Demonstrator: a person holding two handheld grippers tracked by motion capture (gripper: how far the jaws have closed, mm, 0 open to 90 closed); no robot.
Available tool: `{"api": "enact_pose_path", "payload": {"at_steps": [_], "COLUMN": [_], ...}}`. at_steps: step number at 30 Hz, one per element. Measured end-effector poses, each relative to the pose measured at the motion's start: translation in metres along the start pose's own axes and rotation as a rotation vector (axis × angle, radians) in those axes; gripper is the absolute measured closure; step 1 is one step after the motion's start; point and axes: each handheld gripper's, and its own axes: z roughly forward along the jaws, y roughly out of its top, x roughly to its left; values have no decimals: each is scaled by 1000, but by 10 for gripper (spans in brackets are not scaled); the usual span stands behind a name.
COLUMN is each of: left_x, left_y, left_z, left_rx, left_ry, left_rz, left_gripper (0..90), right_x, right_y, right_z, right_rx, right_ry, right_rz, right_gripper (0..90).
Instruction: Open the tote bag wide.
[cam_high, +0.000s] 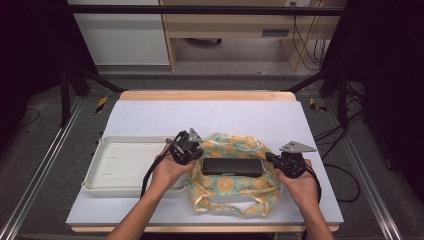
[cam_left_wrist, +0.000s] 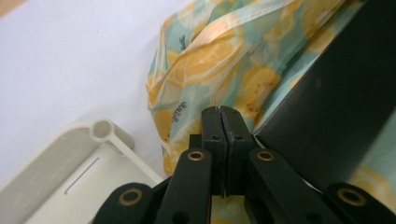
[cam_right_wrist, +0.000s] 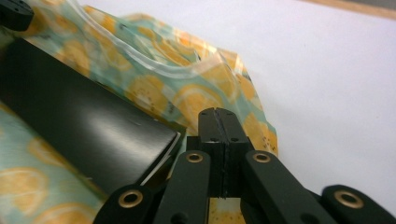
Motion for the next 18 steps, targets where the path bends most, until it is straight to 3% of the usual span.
{"api": "enact_pose_path", "payload": {"at_steps": [7, 9, 13, 18], "left_x": [-13, -22, -42, -60], "left_y": [0, -4, -16, -34], "left_z": [-33, -39, -41, -32], "left_rx": [-90, -119, -124, -101], "left_ry": [7, 10, -7, -39], "left_rz": [13, 21, 56, 74], "left_gripper": [898, 899, 898, 895], "right_x": [16, 21, 35, 45], "right_y": [5, 5, 0, -17], "right_z": [-29, -34, -39, -39], "right_rx": [-64, -82, -77, -21], "right_ry": [7, 14, 32, 32], "right_rz": [-33, -42, -70, -109], "right_gripper": [900, 900, 900, 900]}}
